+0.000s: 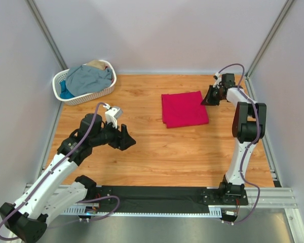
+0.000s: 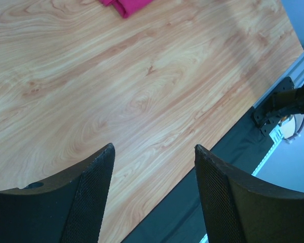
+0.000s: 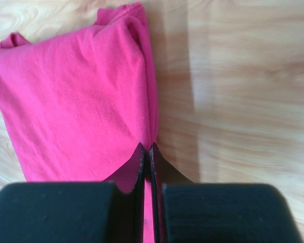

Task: Fold and stack the t-shirts
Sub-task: Neatly place the folded tshirt to the corner

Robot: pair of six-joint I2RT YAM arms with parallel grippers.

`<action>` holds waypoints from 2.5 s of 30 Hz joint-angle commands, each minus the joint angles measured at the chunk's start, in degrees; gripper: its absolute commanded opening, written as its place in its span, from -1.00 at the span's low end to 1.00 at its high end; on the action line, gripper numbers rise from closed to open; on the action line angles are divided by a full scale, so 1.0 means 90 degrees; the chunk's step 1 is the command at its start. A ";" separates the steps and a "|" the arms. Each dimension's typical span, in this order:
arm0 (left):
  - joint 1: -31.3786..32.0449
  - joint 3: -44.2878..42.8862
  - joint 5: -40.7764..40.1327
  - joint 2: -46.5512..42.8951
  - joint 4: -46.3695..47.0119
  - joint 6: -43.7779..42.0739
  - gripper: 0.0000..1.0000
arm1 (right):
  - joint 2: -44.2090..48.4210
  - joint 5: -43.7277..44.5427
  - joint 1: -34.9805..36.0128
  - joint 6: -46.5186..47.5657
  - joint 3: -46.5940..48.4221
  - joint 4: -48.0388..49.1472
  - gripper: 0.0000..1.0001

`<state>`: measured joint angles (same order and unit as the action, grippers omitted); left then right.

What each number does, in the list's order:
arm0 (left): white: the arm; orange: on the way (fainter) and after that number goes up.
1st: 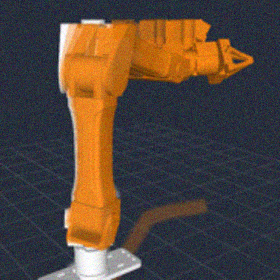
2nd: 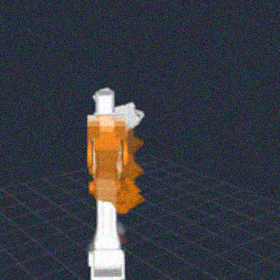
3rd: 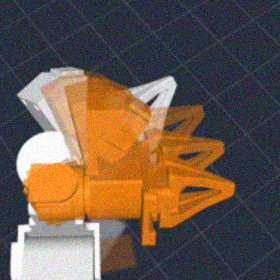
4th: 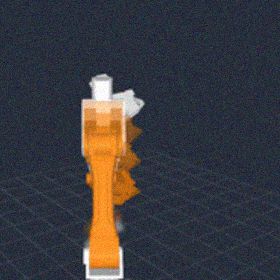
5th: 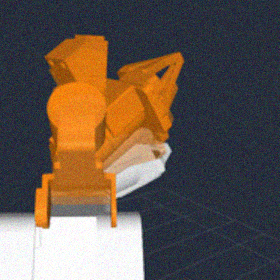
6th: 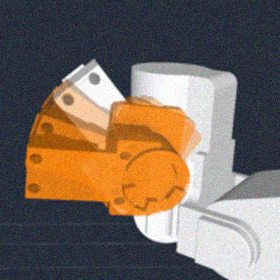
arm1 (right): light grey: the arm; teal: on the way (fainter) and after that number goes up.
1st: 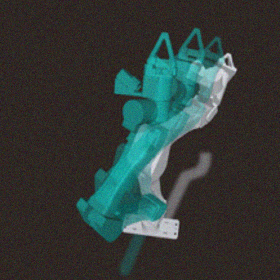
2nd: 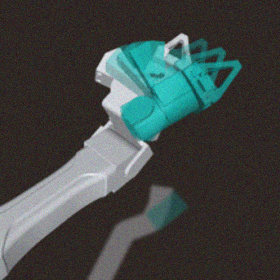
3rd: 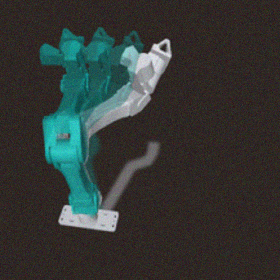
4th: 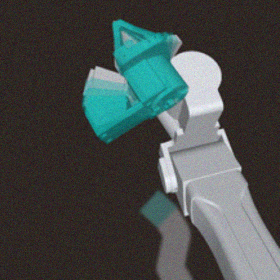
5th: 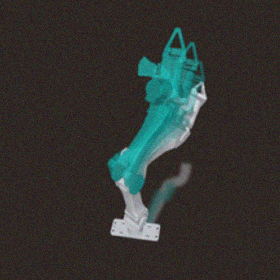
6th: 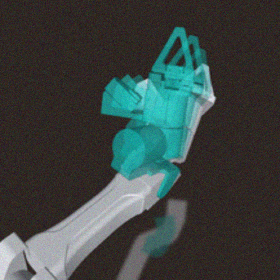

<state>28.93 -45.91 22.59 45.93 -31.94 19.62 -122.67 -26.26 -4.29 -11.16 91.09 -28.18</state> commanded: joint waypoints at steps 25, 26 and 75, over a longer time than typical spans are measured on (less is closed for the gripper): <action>-0.0021 -0.0045 0.0088 0.0453 0.0063 -0.0031 0.39 | -0.2561 0.1512 -0.1974 0.0566 0.5016 -0.1216 -0.99; -0.0021 -0.0055 0.0078 0.0482 0.0034 -0.0051 0.39 | -0.2571 0.1541 -0.2003 0.0469 0.5025 -0.1146 -0.99; -0.0031 -0.1891 -0.0049 -0.0787 -0.0533 0.0389 0.47 | 1.0178 0.0419 0.0800 -0.2657 -0.3947 -0.2278 1.00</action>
<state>28.88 -60.97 22.17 40.03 -34.72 22.09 -36.16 -15.31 2.57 -32.16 59.46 -47.44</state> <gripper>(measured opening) 0.731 0.998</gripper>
